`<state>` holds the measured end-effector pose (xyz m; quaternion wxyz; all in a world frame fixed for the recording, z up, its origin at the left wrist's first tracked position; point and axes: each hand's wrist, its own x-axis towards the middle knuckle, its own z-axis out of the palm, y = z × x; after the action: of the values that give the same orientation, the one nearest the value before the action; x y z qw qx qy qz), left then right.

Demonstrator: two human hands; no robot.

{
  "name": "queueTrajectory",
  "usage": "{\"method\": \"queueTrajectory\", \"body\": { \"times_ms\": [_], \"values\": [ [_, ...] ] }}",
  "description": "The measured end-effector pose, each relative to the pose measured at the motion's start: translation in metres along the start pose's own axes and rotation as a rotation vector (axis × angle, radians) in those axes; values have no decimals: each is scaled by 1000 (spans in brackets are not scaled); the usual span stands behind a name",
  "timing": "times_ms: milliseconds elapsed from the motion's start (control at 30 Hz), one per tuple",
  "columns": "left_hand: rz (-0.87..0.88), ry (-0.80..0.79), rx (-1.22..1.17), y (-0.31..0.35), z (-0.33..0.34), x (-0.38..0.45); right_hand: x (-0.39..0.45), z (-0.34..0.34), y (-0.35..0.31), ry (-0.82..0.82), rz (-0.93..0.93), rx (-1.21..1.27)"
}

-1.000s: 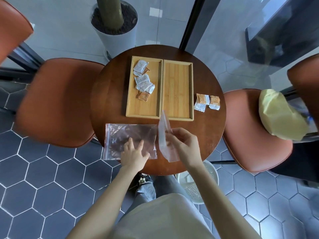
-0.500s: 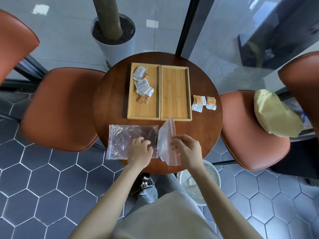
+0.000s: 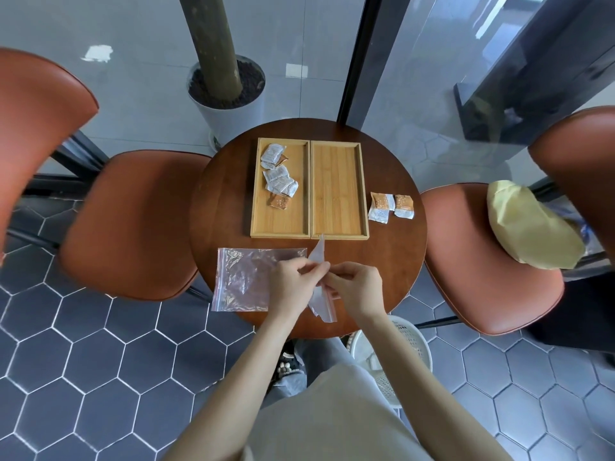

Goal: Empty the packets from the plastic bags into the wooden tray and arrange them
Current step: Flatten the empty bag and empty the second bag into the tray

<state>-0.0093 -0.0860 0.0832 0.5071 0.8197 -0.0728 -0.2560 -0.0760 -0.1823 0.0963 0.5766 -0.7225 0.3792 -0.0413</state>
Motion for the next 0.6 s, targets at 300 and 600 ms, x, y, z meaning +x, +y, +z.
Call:
{"method": "queueTrajectory", "body": {
  "times_ms": [300, 600],
  "values": [
    [-254, -53, -270, 0, -5, -4, 5, -12, 3, -190, 200, 238],
    [-75, 30, -16, 10, 0, -6, 0, 4, 6, 17, 325, 353]
  ]
}}
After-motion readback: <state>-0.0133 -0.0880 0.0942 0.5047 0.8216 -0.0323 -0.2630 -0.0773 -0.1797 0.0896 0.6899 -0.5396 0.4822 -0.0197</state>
